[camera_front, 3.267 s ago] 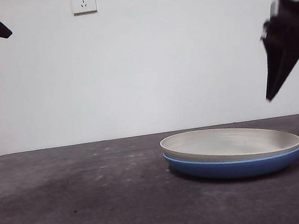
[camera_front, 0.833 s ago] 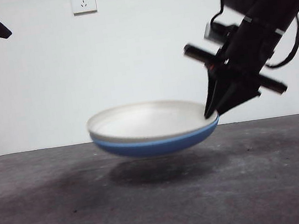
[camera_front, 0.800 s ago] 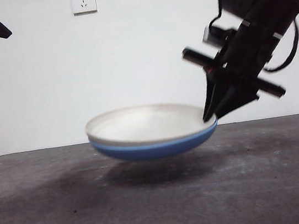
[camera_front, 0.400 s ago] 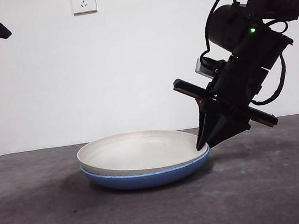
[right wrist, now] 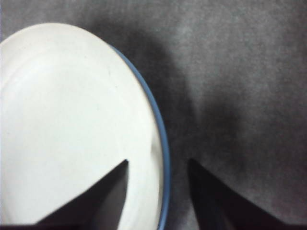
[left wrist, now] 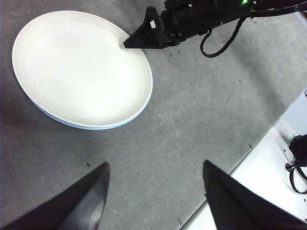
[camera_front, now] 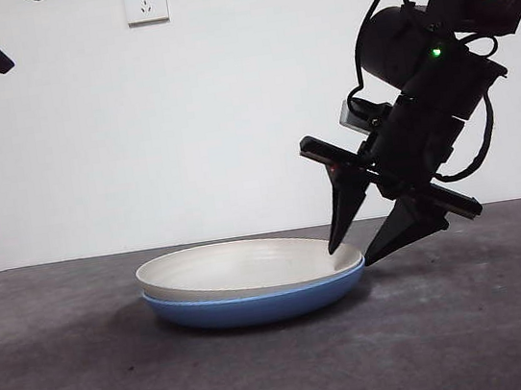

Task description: Pick up the white plate, put it on the blue plate, put it on desk

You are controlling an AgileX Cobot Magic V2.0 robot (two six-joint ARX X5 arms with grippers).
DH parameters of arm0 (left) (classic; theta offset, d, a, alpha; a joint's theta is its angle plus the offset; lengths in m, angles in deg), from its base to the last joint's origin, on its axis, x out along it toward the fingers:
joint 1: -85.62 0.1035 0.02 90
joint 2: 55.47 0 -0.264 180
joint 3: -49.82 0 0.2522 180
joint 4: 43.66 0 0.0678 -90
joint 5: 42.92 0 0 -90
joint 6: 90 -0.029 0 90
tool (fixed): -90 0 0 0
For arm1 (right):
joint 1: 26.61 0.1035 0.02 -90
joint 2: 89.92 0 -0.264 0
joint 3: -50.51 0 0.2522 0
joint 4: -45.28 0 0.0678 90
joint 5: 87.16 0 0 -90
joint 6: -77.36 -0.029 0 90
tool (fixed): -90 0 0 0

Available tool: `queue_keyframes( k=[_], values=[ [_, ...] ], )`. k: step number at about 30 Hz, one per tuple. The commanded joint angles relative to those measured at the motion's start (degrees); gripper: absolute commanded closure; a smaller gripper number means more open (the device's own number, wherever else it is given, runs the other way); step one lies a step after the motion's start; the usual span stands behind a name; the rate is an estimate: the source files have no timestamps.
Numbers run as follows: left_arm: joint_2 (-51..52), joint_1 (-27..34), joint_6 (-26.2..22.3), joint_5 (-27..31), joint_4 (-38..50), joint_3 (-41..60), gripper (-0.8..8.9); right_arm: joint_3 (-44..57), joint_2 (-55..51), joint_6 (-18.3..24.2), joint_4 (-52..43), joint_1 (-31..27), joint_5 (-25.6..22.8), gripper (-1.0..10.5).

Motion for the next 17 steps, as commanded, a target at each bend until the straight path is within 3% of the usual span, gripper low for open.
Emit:
queue_keyframes(
  k=[1, 10, 17],
  values=[
    [-0.3, -0.3, -1.1, -0.3, 0.5, -0.5, 5.02, -1.1, 0.4, -0.6, -0.2, 0.6, -0.2, 7.1],
    [-0.3, -0.3, -1.1, -0.3, 0.5, -0.5, 5.02, -1.1, -9.6, 1.9, 3.1, 0.7, -0.3, 7.1],
    [-0.3, -0.3, -1.1, -0.3, 0.5, -0.5, 5.02, -1.1, -23.4, 11.1, 13.9, 0.9, 0.4, 7.1]
  ],
)
